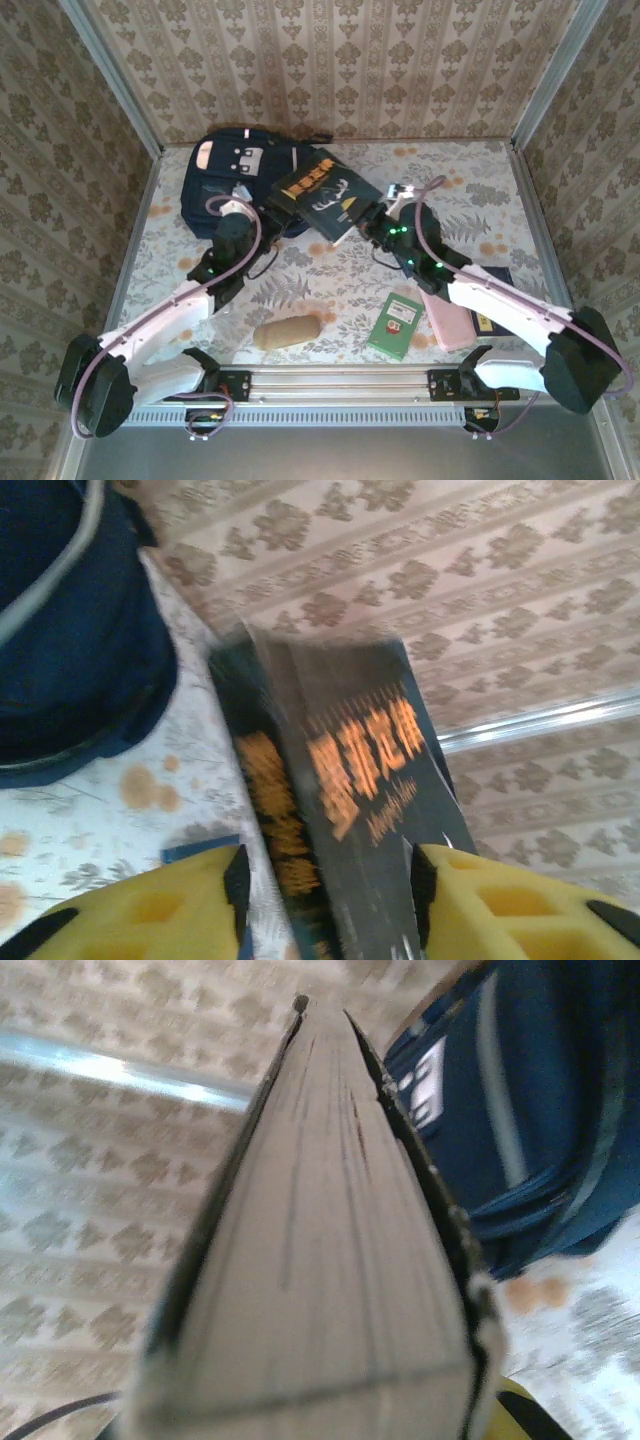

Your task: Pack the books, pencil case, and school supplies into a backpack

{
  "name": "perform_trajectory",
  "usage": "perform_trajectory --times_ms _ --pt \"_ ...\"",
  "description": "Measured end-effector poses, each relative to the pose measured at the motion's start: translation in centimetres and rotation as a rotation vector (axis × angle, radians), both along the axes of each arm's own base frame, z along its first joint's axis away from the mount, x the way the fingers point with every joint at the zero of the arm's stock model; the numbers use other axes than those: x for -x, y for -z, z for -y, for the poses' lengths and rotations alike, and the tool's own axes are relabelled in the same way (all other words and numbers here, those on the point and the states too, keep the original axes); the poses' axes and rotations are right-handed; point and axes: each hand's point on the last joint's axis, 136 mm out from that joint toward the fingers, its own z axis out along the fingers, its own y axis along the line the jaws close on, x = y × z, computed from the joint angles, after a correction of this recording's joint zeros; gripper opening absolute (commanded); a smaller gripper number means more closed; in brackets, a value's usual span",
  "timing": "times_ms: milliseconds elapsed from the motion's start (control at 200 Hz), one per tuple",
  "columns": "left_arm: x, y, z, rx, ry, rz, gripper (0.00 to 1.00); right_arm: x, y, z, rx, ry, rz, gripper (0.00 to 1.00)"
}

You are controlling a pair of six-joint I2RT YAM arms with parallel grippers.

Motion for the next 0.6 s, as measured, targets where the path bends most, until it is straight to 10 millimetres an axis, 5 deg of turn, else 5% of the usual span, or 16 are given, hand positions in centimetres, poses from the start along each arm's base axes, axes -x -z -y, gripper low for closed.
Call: perform_trajectory --times_ms 135,275,460,600 --pt "-3.7 -1.3 -1.2 -0.227 0.019 -0.002 0.59 -0.3 2.2 5.2 0.117 0.126 -0.034 0.00" --pt "-8.3 -2.0 -1.2 -0.387 0.117 0.025 0.58 0.8 4.0 7.2 0.224 0.140 -0.058 0.00" --pt "-14.9 2.9 0.3 -0.592 0.293 -0.062 0.58 2.4 5.4 8.0 0.327 0.104 -0.066 0.00" --pt "-17.9 6.8 0.9 -0.659 0.390 -0.131 0.57 3.6 5.6 8.7 0.383 0.084 -0.059 0.00"
